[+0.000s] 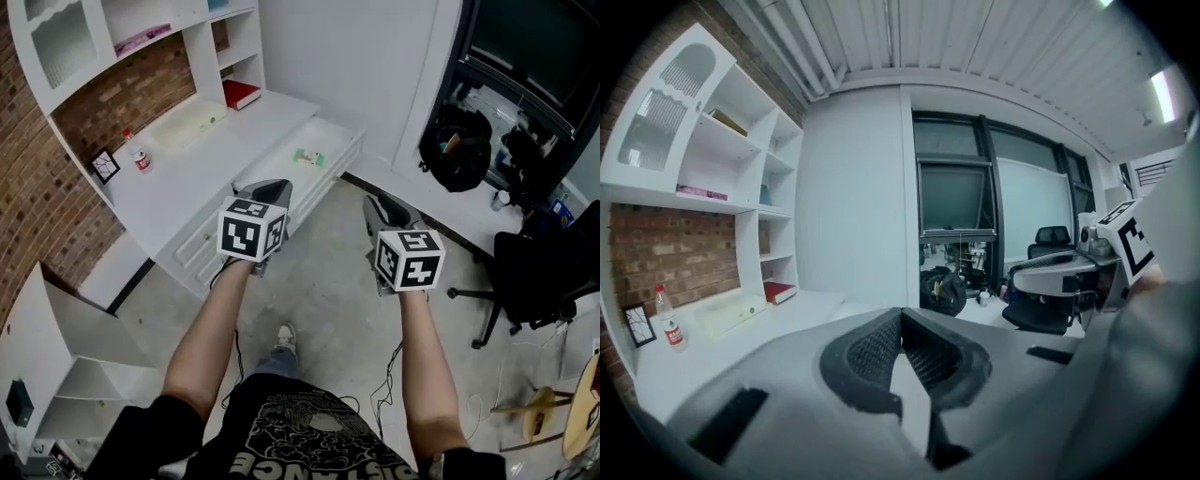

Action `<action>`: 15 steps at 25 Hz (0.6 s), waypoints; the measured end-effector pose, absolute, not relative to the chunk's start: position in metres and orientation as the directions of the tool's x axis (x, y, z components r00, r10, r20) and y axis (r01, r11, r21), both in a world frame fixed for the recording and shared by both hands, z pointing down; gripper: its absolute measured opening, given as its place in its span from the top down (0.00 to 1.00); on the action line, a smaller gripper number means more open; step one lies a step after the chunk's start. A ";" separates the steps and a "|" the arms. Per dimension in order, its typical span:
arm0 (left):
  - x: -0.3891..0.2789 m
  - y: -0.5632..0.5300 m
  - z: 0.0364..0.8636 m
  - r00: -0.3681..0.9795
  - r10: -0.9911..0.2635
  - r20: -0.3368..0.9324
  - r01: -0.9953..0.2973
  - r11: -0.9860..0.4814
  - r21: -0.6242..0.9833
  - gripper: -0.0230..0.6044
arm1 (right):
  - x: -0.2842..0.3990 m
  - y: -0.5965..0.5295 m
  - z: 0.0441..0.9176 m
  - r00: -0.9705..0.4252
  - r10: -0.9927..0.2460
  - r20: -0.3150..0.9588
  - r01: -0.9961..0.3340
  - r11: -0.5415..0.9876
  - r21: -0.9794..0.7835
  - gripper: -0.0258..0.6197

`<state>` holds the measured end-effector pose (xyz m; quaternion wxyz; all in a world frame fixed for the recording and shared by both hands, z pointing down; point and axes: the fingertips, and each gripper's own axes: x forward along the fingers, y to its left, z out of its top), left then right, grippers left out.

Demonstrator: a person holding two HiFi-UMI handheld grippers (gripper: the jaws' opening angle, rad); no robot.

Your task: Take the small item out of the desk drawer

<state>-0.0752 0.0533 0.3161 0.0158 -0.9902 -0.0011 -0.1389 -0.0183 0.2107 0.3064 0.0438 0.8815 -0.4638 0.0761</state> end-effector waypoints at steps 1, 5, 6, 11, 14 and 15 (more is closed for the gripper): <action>-0.069 0.047 0.318 0.961 -0.002 0.275 0.006 -1.000 -0.029 0.96 | -0.012 0.204 0.308 0.557 -0.811 0.178 -0.825 -0.565 0.007 0.80; -0.043 0.016 0.327 0.958 0.004 0.286 0.010 -1.000 -0.019 0.96 | 0.014 0.172 0.311 0.549 -0.812 0.195 -0.830 -0.558 0.013 0.76; -0.035 0.008 0.329 0.957 0.005 0.289 0.010 -1.000 -0.015 0.96 | 0.021 0.163 0.312 0.547 -0.813 0.199 -0.831 -0.556 0.014 0.74; 0.004 -0.033 0.339 0.953 0.010 0.304 0.010 -1.000 0.002 0.96 | 0.058 0.120 0.318 0.537 -0.815 0.216 -0.836 -0.548 0.011 0.71; 0.025 -0.056 0.344 0.950 0.015 0.312 0.012 -1.000 0.011 0.96 | 0.078 0.096 0.321 0.533 -0.815 0.226 -0.838 -0.546 0.008 0.68; 0.032 -0.063 0.345 0.949 0.016 0.315 0.012 -1.000 0.013 0.96 | 0.085 0.088 0.321 0.531 -0.815 0.230 -0.839 -0.545 0.008 0.67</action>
